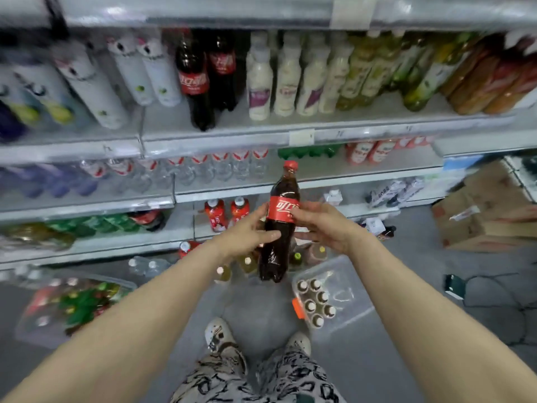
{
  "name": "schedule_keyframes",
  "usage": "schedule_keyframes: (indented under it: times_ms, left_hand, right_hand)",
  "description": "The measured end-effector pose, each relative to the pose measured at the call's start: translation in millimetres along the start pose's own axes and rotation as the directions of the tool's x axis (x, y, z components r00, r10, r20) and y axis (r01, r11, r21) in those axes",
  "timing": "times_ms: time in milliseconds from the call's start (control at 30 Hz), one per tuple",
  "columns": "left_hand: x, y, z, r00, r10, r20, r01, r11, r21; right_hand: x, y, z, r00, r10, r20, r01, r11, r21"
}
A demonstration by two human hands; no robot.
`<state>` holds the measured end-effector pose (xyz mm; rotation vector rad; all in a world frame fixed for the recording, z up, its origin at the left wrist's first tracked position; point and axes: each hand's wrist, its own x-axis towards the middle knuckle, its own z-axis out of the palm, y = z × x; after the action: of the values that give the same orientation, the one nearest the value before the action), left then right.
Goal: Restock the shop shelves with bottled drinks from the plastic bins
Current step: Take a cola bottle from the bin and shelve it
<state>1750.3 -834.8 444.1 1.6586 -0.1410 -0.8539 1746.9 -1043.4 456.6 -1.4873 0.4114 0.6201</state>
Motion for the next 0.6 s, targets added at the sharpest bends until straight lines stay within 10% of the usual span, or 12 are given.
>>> schedule_keyframes:
  times_ms: [600]
  left_hand:
    - [-6.5, 44.4, -95.6, 0.973, 0.145, -0.178, -0.134, 0.988, 0.070]
  right_hand:
    - [45.1, -93.2, 84.5, 0.963, -0.269, -0.012, 0.264, 0.952, -0.156]
